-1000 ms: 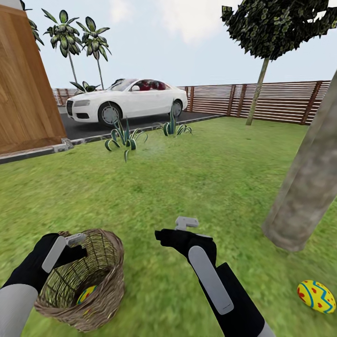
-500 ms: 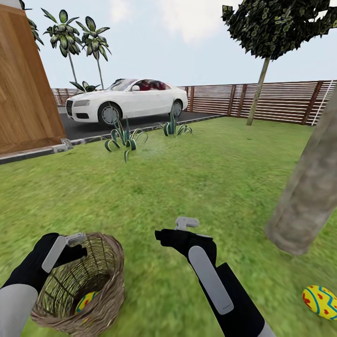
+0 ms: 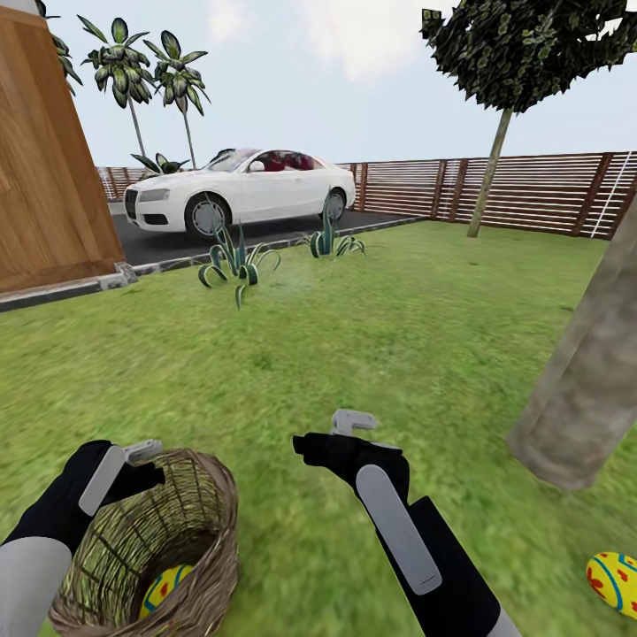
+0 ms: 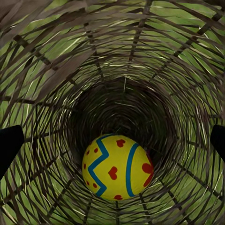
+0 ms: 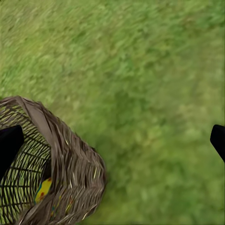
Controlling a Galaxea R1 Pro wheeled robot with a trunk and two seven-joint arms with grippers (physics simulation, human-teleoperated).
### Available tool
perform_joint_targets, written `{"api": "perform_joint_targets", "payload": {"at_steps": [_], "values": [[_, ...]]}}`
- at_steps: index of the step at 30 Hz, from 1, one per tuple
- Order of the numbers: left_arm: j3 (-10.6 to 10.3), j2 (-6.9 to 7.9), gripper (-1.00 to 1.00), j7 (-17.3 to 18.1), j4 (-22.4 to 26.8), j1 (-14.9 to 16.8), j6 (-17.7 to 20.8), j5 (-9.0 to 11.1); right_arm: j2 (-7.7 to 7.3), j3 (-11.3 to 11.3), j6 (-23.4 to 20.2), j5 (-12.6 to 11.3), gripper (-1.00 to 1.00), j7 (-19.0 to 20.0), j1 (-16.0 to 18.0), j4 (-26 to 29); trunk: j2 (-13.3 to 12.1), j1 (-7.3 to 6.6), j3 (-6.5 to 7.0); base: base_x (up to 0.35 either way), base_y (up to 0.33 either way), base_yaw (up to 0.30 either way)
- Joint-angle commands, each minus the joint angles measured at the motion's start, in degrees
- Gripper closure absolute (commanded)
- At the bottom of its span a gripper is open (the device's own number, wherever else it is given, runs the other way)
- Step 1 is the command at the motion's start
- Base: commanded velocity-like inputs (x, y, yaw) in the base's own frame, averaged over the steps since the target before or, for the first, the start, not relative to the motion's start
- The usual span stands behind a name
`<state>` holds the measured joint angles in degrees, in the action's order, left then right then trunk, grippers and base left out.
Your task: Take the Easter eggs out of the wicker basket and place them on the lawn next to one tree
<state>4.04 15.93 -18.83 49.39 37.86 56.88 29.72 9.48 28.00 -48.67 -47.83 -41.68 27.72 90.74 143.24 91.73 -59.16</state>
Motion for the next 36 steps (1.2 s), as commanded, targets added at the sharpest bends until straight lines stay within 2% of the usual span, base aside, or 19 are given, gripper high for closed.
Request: {"api": "perform_joint_targets", "payload": {"at_steps": [1, 19, 26, 36], "values": [[0.02, 0.01, -1.0, -0.5, 0.07, 0.02, 0.17, 0.6, 0.01, 0.04, -0.11, -0.52, -1.0, -0.6, 0.05, 0.05, 0.02, -0.01, -0.06, 0.036, 0.021, 0.0], [0.09, 0.26, -1.0, -0.38, -1.05, 0.12, 0.65, 0.77, -0.02, 0.02, -0.11, -0.55, -1.0, -0.6, 0.05, 0.05, 0.02, -0.01, -0.06, 0.006, 0.003, 0.0], [0.09, 1.8, -1.0, 2.74, -6.71, 1.77, 0.11, 0.59, 0.01, 0.04, -0.11, -0.59, -1.0, -0.6, 0.05, 0.05, 0.02, -0.01, -0.06, 0.0, 0.0, 0.0], [0.09, 2.23, -1.0, 4.24, -8.91, 2.28, -1.74, 0.45, 0.01, 0.04, -0.11, -0.6, -1.0, -0.6, 0.05, 0.05, 0.02, -0.01, -0.06, 0.0, 0.0, 0.0]]}}
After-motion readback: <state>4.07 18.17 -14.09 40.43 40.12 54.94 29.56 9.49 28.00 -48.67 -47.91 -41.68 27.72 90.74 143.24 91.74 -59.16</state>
